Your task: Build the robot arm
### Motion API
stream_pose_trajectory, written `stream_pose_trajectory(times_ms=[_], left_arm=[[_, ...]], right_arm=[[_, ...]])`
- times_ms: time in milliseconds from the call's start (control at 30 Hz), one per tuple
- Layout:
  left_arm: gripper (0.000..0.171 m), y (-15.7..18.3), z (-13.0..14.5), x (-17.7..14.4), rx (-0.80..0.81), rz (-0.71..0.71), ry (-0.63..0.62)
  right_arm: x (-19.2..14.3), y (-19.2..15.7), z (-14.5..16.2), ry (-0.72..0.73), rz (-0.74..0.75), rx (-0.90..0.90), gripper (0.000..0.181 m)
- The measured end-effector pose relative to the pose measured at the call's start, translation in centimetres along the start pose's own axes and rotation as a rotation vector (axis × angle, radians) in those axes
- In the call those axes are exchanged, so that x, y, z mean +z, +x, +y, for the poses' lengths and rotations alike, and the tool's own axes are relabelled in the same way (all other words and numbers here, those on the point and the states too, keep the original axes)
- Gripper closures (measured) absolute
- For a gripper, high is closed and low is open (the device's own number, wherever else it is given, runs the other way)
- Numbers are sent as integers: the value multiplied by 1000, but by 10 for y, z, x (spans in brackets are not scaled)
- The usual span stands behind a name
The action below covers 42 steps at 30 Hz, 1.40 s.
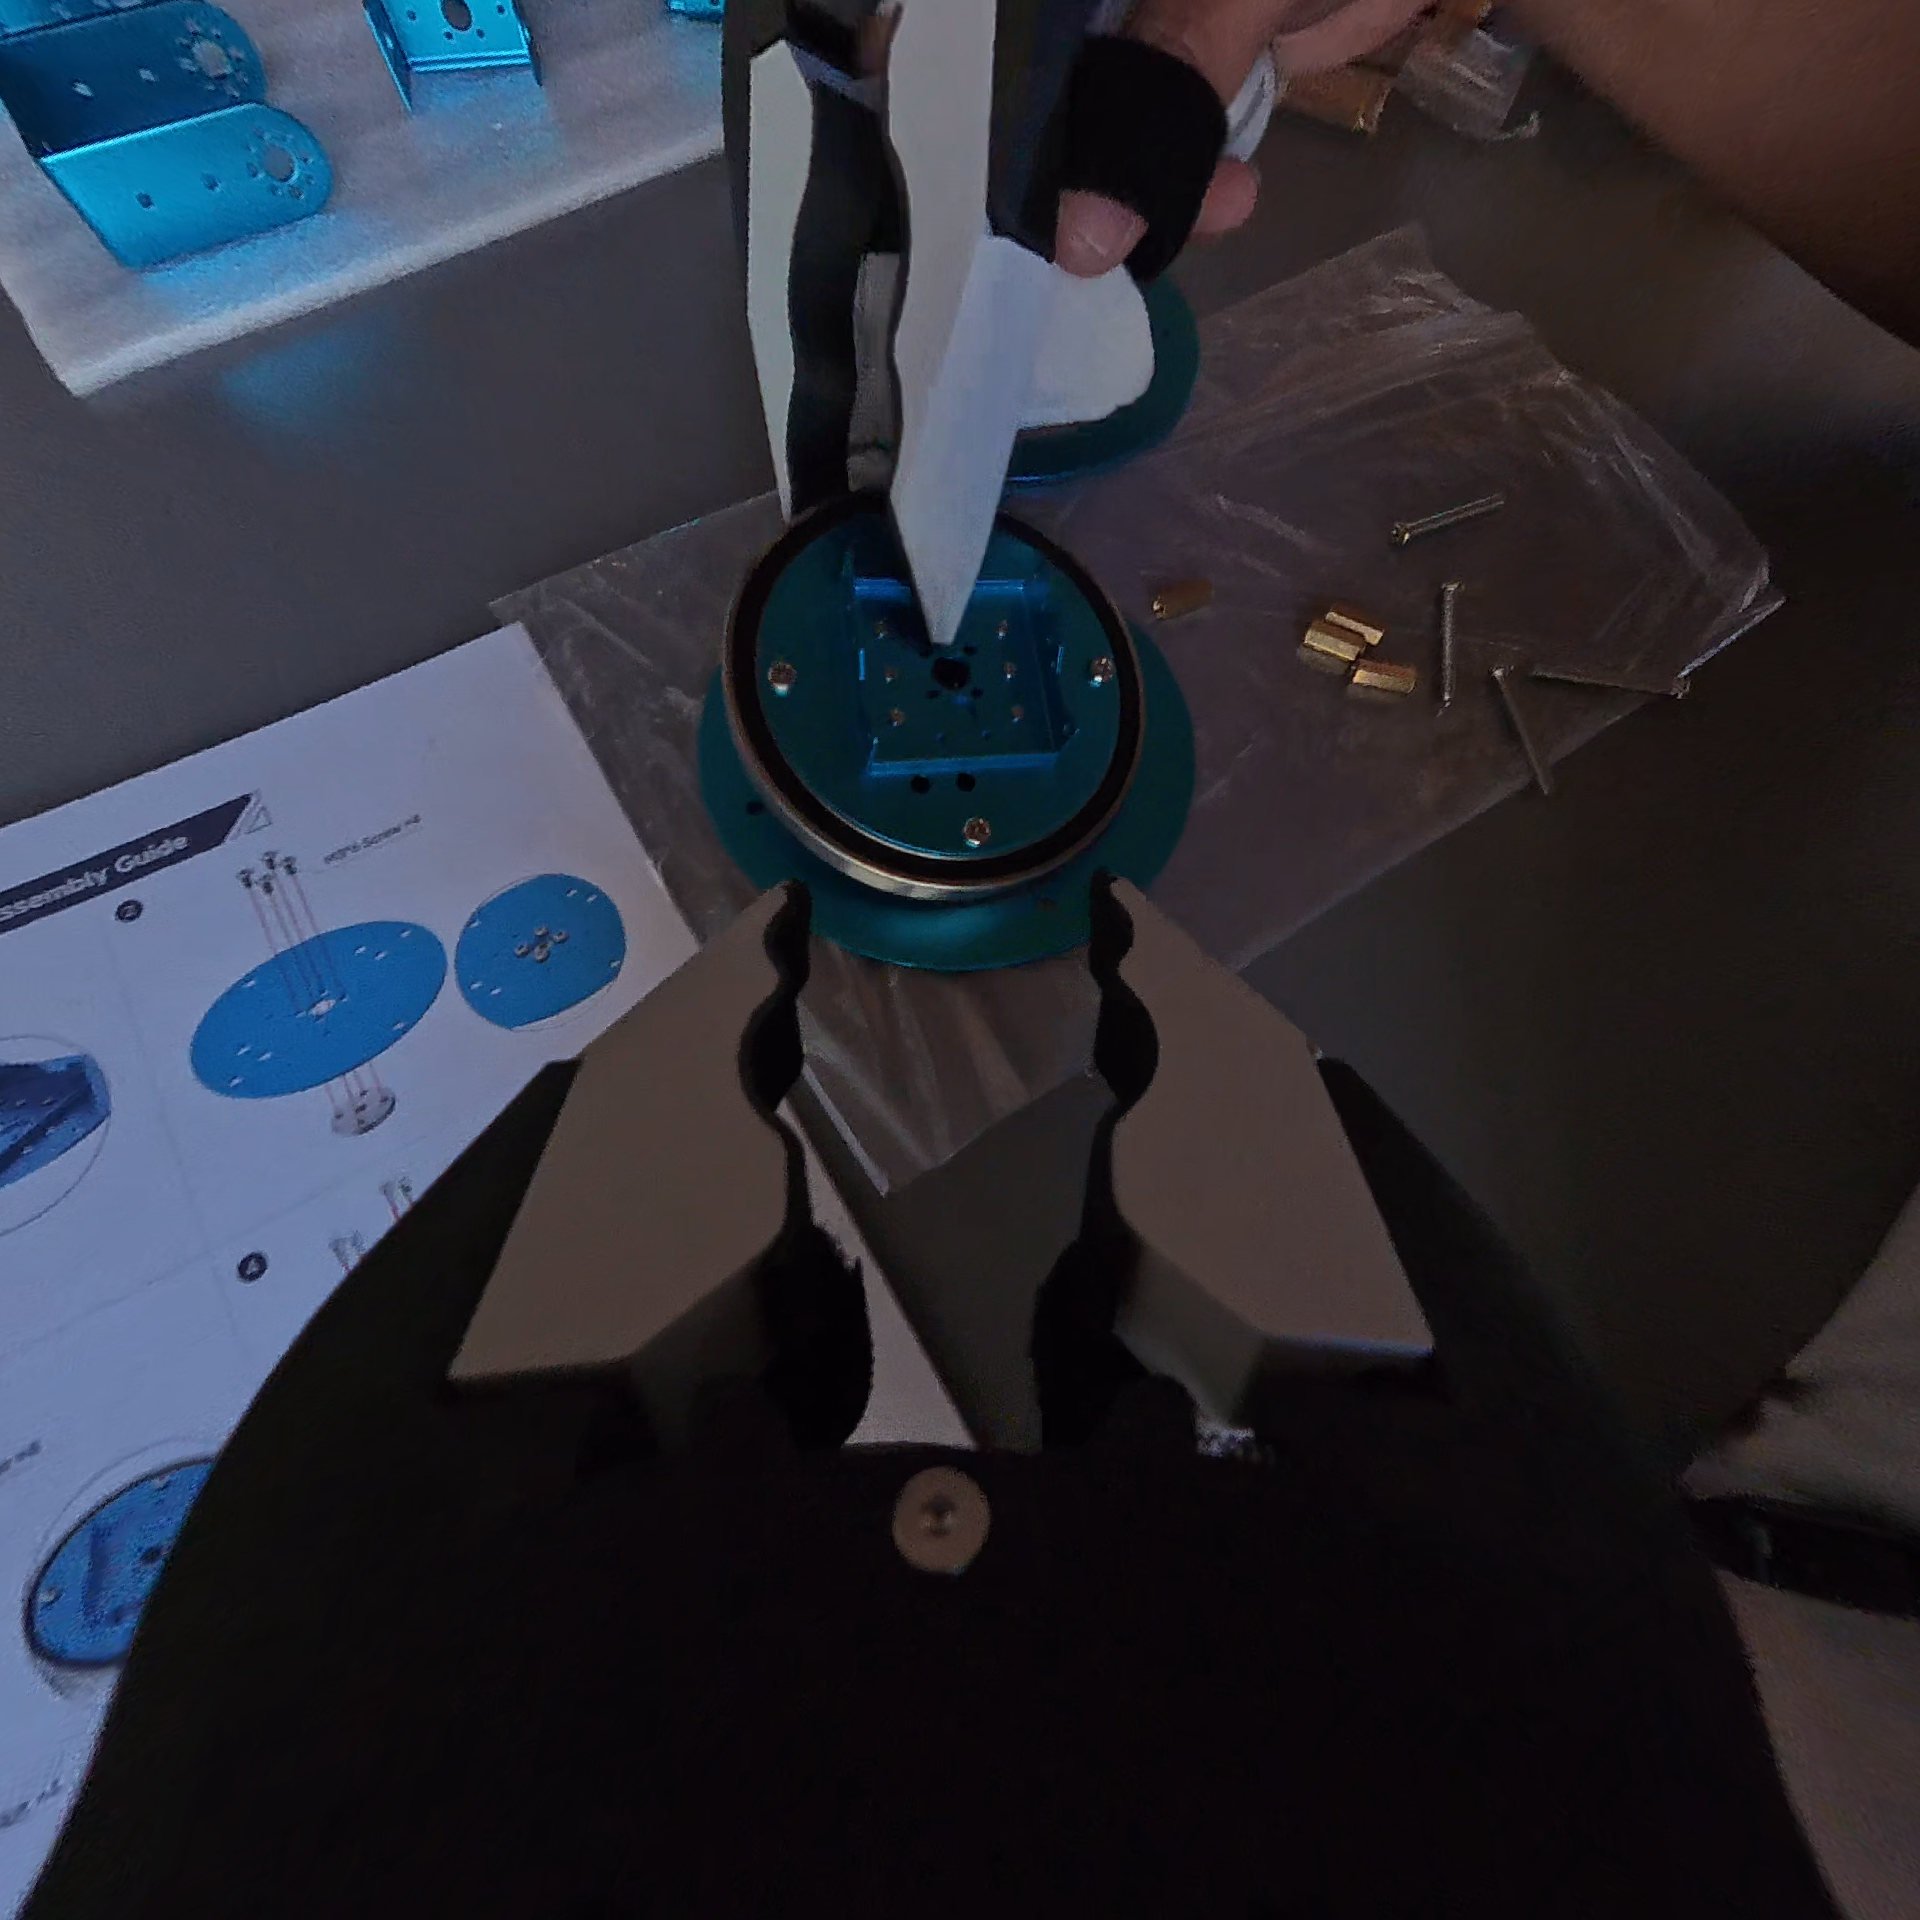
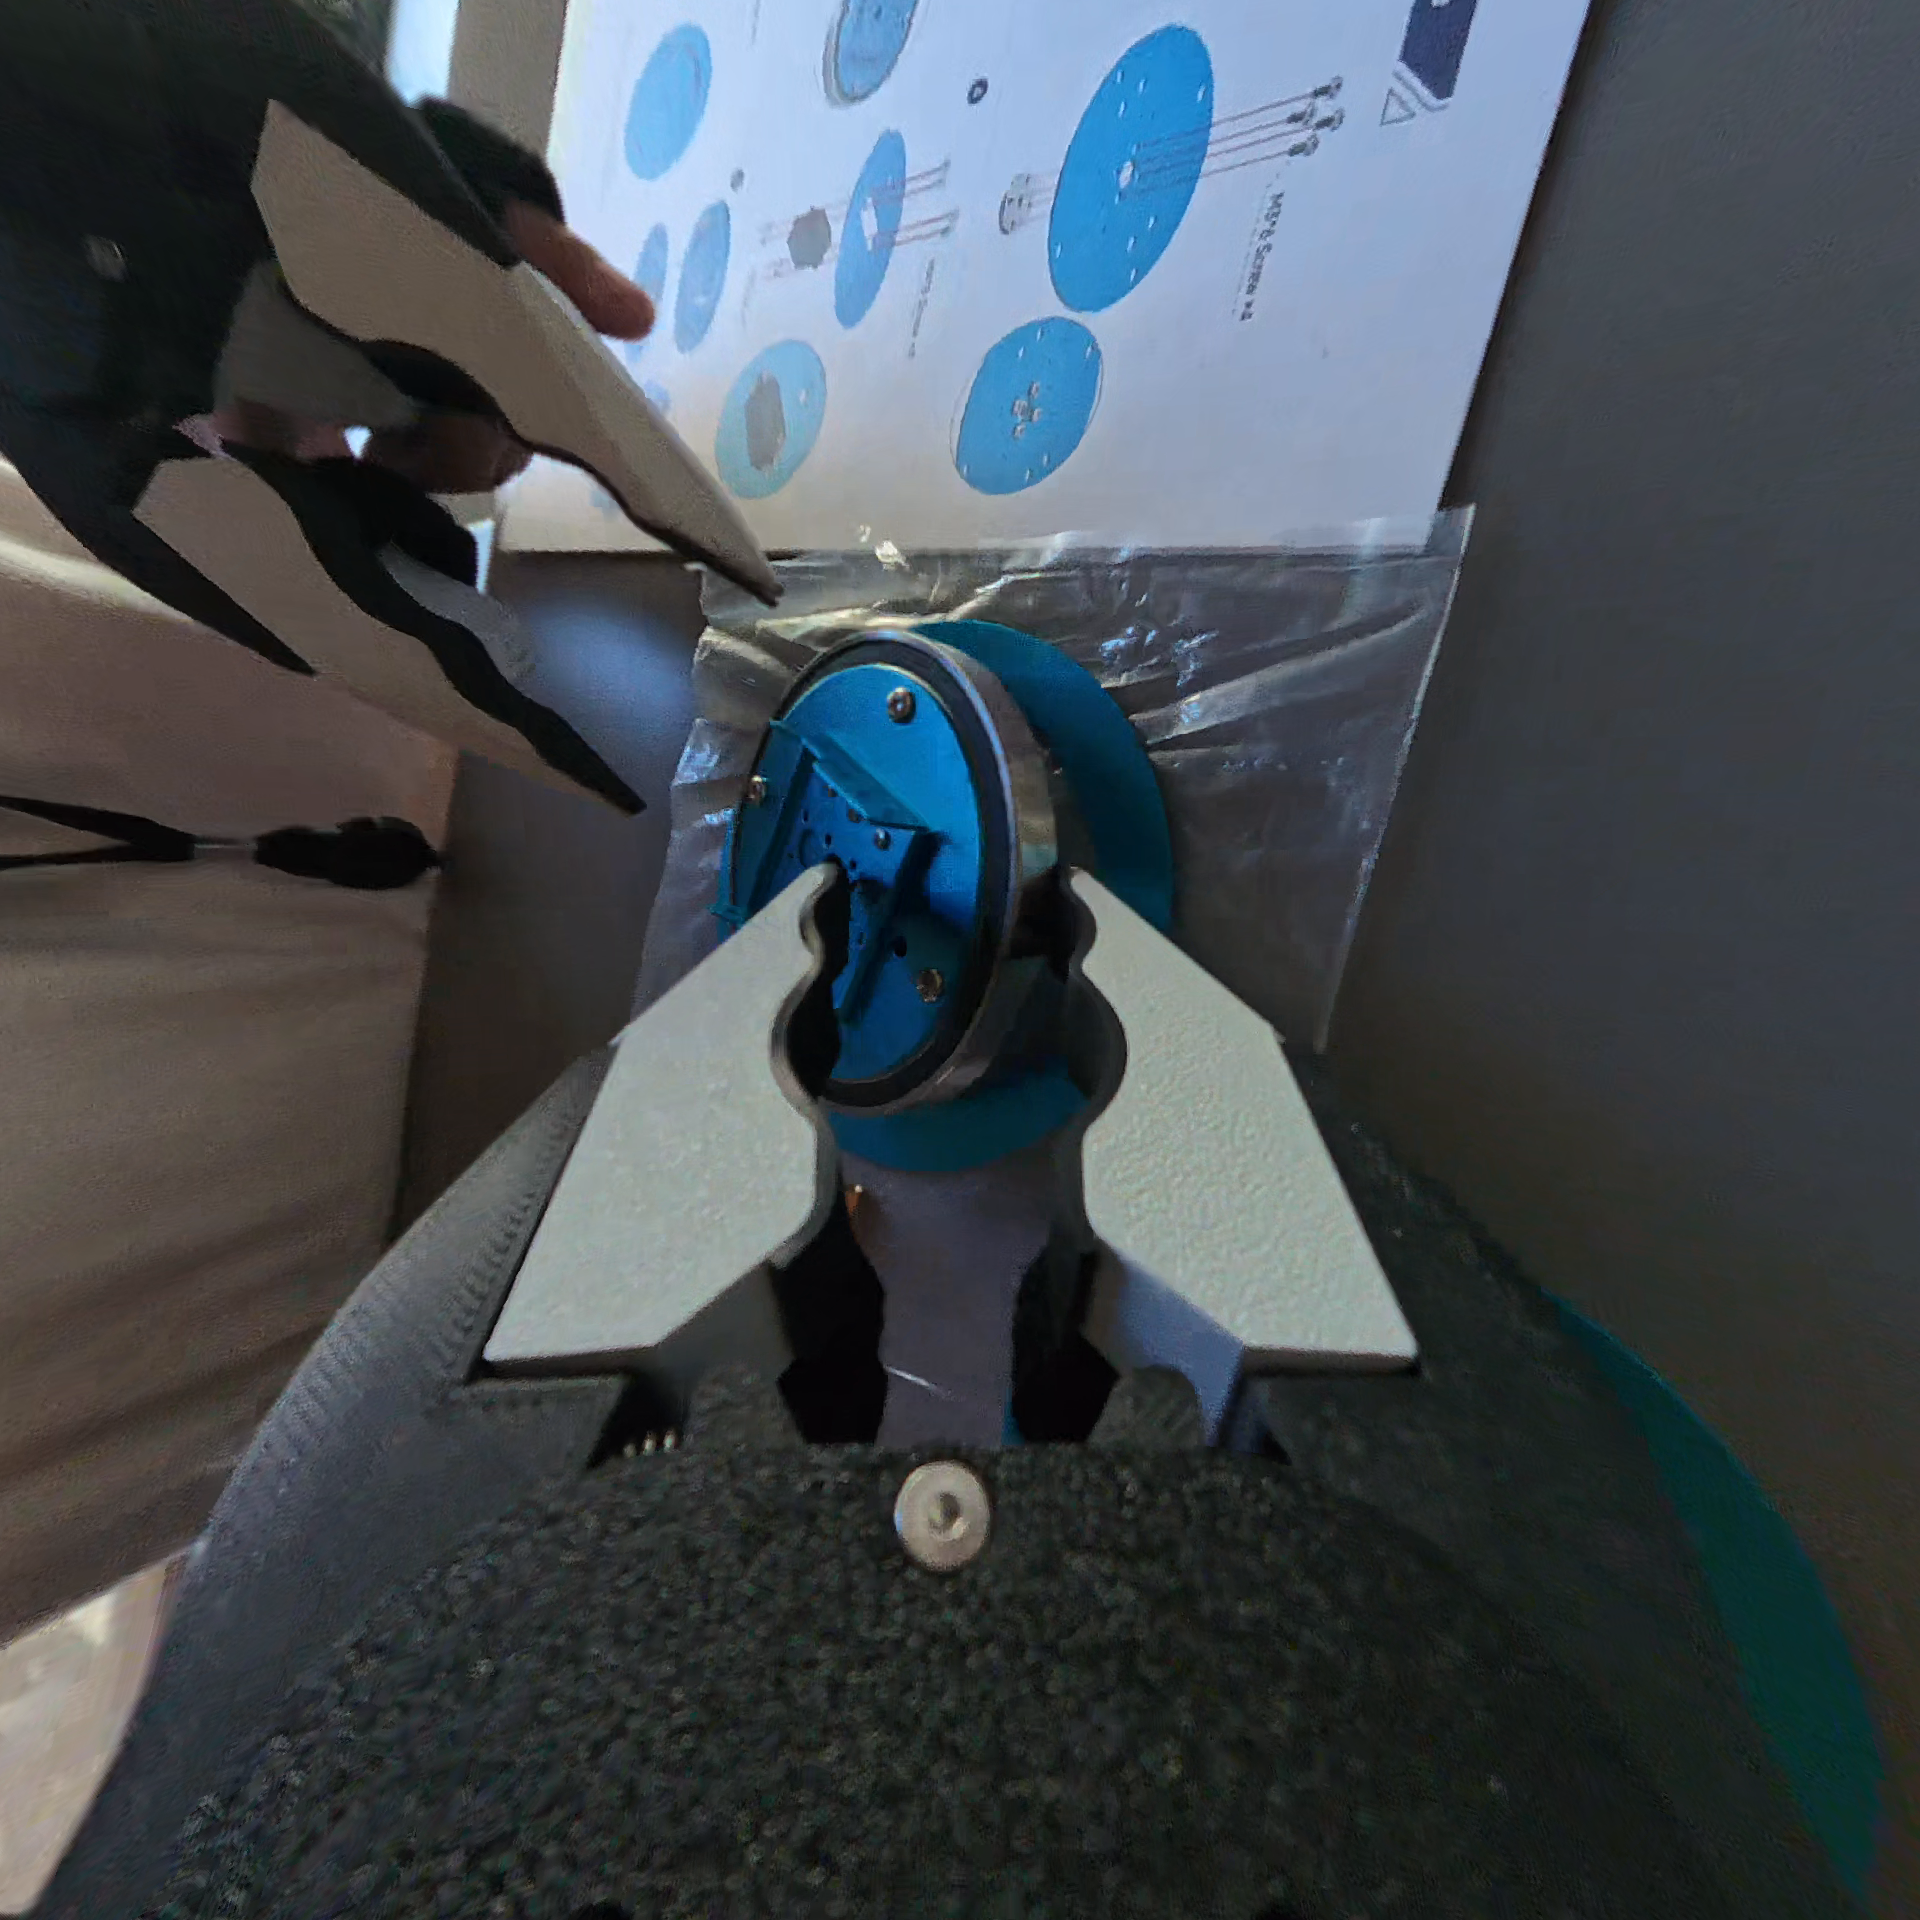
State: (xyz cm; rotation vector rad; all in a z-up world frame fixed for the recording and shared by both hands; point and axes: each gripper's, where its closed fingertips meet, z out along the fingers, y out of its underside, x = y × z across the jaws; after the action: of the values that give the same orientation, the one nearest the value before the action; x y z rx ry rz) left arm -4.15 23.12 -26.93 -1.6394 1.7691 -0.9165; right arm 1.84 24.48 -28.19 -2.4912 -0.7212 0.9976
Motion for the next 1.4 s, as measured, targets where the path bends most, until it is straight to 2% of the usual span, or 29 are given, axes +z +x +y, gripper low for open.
stream_pose_trajectory(times_ms=[100, 267, 333, 433, 567, 633, 767, 1000, 1167, 1267, 1400], left_arm=[[112, -3, -1, 10, -10, 49, -16], [90, -19, 1, 23, 16, 90, -44], [82, -24, 6, 29, 47, 99, -86], [80, -23, 5, 33, 79, 140, -101], [81, -20, 3, 33, 127, 159, -102], [92, -9, 0, 30, 135, 210, -80], [92, -2, 5, 30, 136, 212, -107], [93, 8, 6, 18, 98, 264, -99], [93, 12, 12, 13, 132, 245, -118], [97, 4, 7, 11, 110, 220, -73], [96, -7, -1, 15, 39, 233, -21]], right_arm=[[1, 2, 3, -6, 66, -92, 131], [-16, 3, 6, 118, 255, -153, 95], [-23, -4, 10, 211, 328, -131, 94], [-14, -9, 24, 296, 438, -102, 95], [6, -10, 33, 276, 547, -165, 93], [9, -10, 33, 259, 581, -219, 94], [3, -10, 38, 239, 545, -245, 107], [1, -18, 34, 258, 495, -301, 103], [3, -20, 29, 263, 464, -324, 99], [3, -20, 27, 264, 448, -335, 100], [-4, -34, 31, 281, 393, -261, 104]])
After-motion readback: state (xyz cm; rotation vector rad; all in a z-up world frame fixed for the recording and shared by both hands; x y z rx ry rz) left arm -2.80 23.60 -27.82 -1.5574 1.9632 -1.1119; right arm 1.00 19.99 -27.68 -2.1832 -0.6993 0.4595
